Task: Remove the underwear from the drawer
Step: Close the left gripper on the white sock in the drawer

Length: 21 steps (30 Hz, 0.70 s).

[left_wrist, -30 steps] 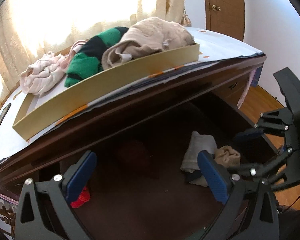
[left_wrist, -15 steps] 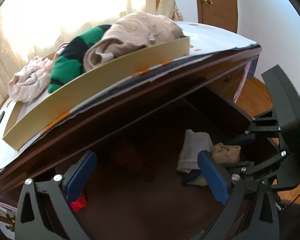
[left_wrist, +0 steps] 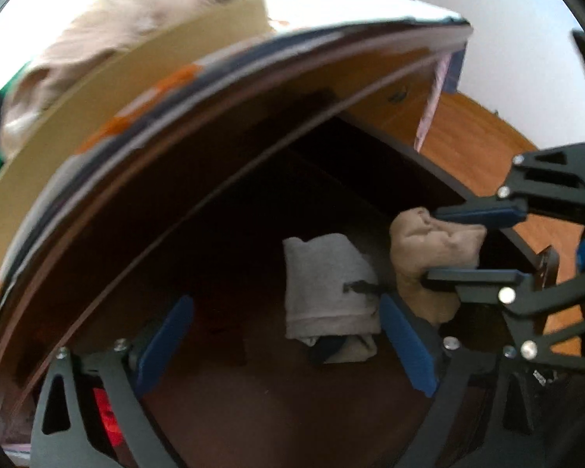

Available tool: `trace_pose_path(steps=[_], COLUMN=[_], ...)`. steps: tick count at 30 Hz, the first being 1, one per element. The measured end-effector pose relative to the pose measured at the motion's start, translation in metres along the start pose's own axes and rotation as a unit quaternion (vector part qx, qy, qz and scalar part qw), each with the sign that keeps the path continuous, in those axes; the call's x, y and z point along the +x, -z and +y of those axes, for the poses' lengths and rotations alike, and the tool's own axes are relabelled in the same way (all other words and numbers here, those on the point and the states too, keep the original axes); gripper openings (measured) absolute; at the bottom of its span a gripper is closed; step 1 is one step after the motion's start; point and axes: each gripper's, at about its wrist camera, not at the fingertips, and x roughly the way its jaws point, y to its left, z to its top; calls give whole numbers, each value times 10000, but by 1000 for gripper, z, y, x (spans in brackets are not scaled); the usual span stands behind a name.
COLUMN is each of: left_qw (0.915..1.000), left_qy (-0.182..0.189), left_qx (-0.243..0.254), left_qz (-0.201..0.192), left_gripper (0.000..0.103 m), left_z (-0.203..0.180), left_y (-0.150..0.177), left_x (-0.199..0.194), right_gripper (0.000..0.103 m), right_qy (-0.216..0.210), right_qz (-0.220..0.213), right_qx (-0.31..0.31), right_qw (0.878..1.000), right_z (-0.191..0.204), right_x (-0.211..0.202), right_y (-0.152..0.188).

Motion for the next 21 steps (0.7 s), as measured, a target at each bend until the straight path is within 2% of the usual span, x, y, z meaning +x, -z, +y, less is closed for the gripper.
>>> trace_pose_path(steps=[5,9,17,19,21], left_qw=[9993,9982,9944,9931,9917], left_qy=[23,110,204,300,455], left_qx=[278,376,538,494,435], left_qz=[232,460,889,1017,1125], left_gripper=[90,79,78,69,39], left_z=[-15,-23,-32,-31,-29], left_y=[-9,-17,-26,-28,-27], left_x=[17,31,51,56,60], right_gripper=[33,33,34,34,34], right_qy=[62,88,45,32,20], right_qz=[-67,-125,-160,-167,-174], right_qx=[27,58,113,118,118], right_qw=[10000,9999,9998,9998,9998], right_z=[2,0,-1,0,0], right_x=[-4,-7,-4,-3,-1], right_y=[7,10,12,11,12])
